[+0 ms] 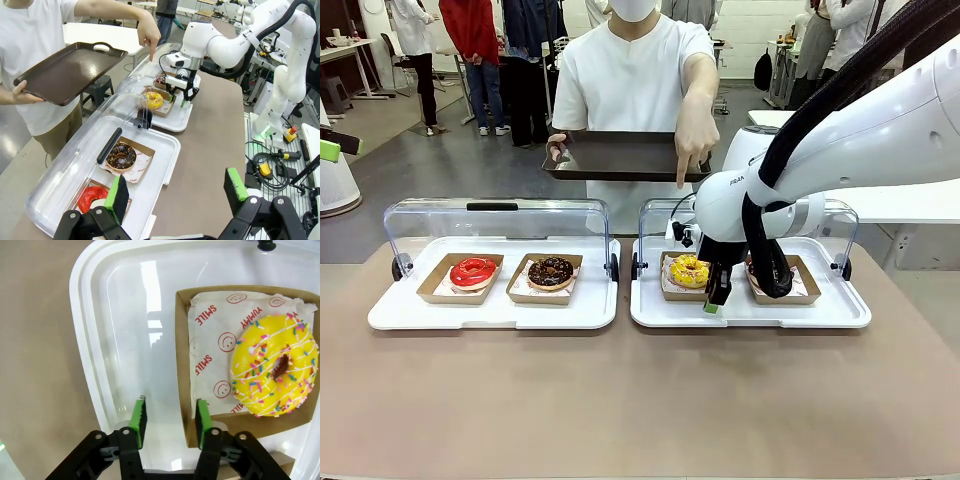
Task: Provide the desired donut to the person.
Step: Pick up and lift the Paper togo box containing the Donut pointed at by the person.
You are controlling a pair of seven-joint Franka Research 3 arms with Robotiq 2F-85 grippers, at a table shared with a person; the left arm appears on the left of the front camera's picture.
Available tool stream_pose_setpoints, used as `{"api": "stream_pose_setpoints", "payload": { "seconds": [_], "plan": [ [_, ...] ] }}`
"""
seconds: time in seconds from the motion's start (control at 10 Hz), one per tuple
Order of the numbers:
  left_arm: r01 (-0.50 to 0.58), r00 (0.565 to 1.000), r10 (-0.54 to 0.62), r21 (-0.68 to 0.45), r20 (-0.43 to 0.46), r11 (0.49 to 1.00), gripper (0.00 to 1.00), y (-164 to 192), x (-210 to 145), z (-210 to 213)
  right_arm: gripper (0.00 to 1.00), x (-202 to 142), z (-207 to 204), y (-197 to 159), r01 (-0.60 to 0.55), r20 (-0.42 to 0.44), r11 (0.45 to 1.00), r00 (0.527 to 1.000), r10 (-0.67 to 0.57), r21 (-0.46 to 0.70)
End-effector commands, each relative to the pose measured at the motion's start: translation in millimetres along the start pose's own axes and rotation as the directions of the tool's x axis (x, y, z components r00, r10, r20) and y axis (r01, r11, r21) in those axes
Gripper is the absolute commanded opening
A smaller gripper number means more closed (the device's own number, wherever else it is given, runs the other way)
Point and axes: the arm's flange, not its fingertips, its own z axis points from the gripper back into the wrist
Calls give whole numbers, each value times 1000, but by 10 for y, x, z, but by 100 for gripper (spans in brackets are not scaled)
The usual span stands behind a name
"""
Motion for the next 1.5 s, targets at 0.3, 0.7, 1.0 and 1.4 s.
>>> {"api": "stream_pose_setpoints", "payload": {
  "seconds": [0.3, 0.7, 1.0, 1.4],
  "plan": [
    [-4, 1000, 4, -3, 6, 1000, 100, -7, 15, 2, 0, -37, -32, -69, -30, -25, 1000, 999, 30, 4],
    [-4, 1000, 4, -3, 6, 1000, 100, -7, 15, 2, 0, -35, -28, -58, -41, -30, 999, 999, 41, 10],
    [-4, 1000, 4, -3, 6, 1000, 100, -7, 15, 2, 0, 102, 107, 122, -98, -147, 995, 984, 97, 3],
    [-4, 1000, 4, -3, 6, 1000, 100, -7, 15, 2, 0, 433, 840, 614, -113, -213, 993, 970, 117, 27]
  ]
}}
